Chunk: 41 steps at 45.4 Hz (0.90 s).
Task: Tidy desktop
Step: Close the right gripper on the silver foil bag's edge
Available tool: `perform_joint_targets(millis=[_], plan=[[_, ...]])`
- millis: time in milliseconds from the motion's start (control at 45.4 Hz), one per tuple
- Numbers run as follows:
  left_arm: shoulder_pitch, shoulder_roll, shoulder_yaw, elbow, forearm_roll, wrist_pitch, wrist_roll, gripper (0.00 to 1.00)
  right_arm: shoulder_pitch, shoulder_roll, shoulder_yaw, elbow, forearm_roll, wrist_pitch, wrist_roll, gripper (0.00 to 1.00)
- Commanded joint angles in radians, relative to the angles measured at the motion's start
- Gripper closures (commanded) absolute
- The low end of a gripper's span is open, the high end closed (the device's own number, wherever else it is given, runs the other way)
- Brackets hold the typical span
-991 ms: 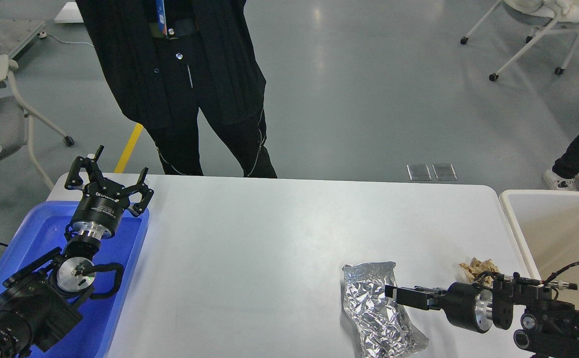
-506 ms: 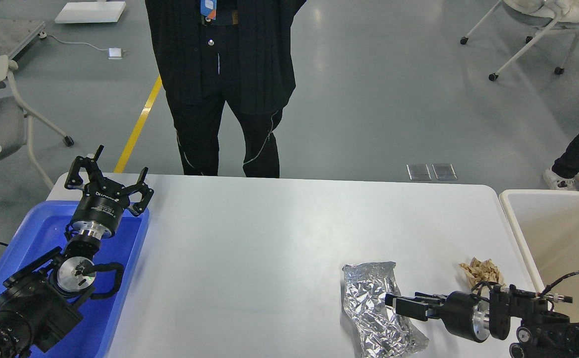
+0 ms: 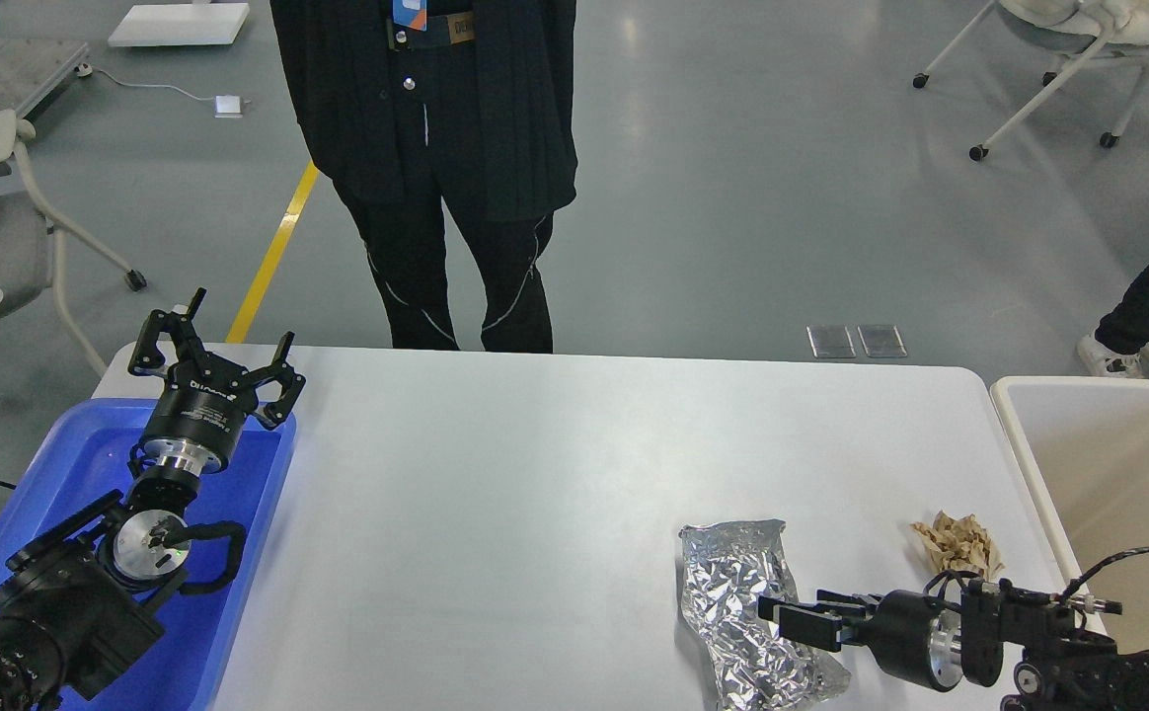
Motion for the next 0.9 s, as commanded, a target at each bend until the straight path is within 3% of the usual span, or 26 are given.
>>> perform_joint_targets(millis=[0,418,771,881], plan=[[0.0,0.0,0.0,0.0,0.0,0.002,0.0,0.0,-0.012,0.009,0.0,-0.01,-0.039,-0.009,0.0,0.04],[0.0,0.0,0.0,0.0,0.0,0.002,0.0,0.0,-0.018,0.073,-0.135,-0.129,-0.067,-0.146,0.002,0.19],[0.0,0.0,0.0,0.0,0.0,0.0,0.0,0.0,-0.004,0.081,-0.161,-0.137,-0.07,-0.146,0.002,0.5],[0.0,0.0,0.0,0.0,0.0,0.0,0.0,0.0,-0.004,0.081,-0.161,-0.143,-0.067,-0.146,0.002,0.7]])
